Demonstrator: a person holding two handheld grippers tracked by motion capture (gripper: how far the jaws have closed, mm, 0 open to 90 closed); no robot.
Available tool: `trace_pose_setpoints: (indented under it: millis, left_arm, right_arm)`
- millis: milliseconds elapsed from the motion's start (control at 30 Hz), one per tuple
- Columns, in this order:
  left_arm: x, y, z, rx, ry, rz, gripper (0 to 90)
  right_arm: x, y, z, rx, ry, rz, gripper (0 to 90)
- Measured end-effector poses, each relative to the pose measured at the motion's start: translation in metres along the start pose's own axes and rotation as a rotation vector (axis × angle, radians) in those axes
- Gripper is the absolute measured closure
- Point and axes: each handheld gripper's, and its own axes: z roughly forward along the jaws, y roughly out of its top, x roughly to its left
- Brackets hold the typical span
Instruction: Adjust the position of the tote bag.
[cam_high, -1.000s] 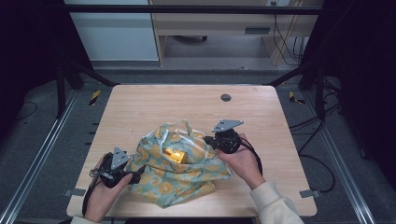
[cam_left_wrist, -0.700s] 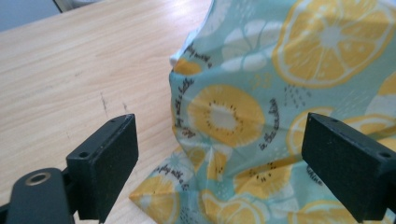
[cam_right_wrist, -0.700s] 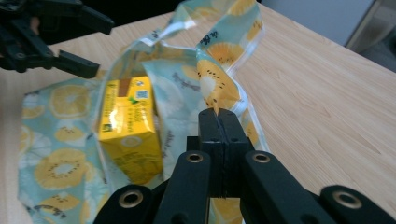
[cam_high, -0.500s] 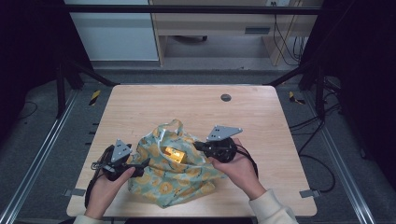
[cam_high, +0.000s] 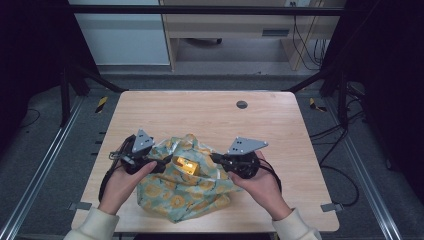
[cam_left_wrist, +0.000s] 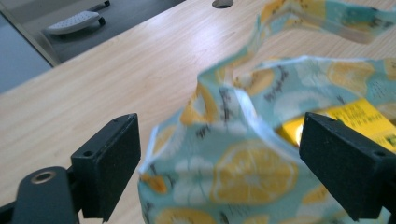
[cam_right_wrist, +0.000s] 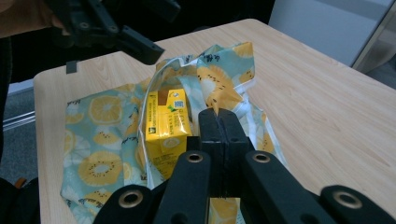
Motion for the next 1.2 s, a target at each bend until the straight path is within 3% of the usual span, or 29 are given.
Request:
trace_pose_setpoints:
  millis: [133, 300, 400, 467, 500, 567, 667, 767, 833, 900, 1000, 1067, 1200]
  left_arm:
    - [0.0, 0.012, 0.009, 0.022, -0.008, 0.021, 10.9]
    - [-0.007, 0.015, 0.014, 0.038, -0.007, 0.042, 10.0]
    - [-0.005, 0.015, 0.013, 0.01, 0.04, 0.034, 11.5]
    - [-0.001, 0.014, 0.012, -0.004, 0.038, 0.024, 14.9]
    - [0.0, 0.015, 0.013, 0.002, 0.029, 0.008, 17.2]
    - [0.002, 0.016, 0.016, 0.017, 0.018, 0.014, 18.6]
    - [0.004, 0.019, 0.027, 0.068, 0.006, 0.039, 33.3]
    - [0.003, 0.018, 0.033, 0.107, 0.014, 0.06, 53.5]
    - [0.003, 0.017, 0.03, 0.092, 0.024, 0.058, 68.2]
    - [0.002, 0.013, 0.016, 0.052, 0.046, 0.05, 79.6]
    - [0.003, 0.001, -0.004, -0.015, 0.042, 0.002, 84.2]
    - [0.004, -0.009, -0.014, -0.034, 0.03, -0.026, 84.6]
    - [0.003, -0.02, -0.026, -0.06, 0.016, -0.032, 84.9]
  right_arm:
    - [0.0, 0.009, -0.005, -0.006, -0.015, -0.015, 90.0]
    - [0.003, 0.024, -0.014, -0.036, -0.026, -0.036, 90.0]
    - [0.005, 0.034, -0.021, -0.057, -0.021, -0.051, 90.0]
    - [0.006, 0.039, -0.025, -0.074, -0.022, -0.057, 90.0]
    - [0.006, 0.041, -0.027, -0.079, -0.022, -0.059, 90.0]
    - [0.006, 0.043, -0.027, -0.082, -0.021, -0.064, 90.0]
    - [0.007, 0.044, -0.028, -0.088, -0.017, -0.064, 90.0]
    - [0.009, 0.043, -0.029, -0.094, -0.01, -0.064, 90.0]
    - [0.01, 0.041, -0.03, -0.091, -0.007, -0.064, 90.0]
    - [0.011, 0.037, -0.031, -0.087, -0.004, -0.061, 90.0]
    - [0.014, 0.027, -0.033, -0.081, 0.015, -0.057, 90.0]
    - [0.016, 0.018, -0.03, -0.06, 0.02, -0.055, 90.0]
    - [0.018, 0.005, -0.024, -0.042, 0.027, -0.036, 90.0]
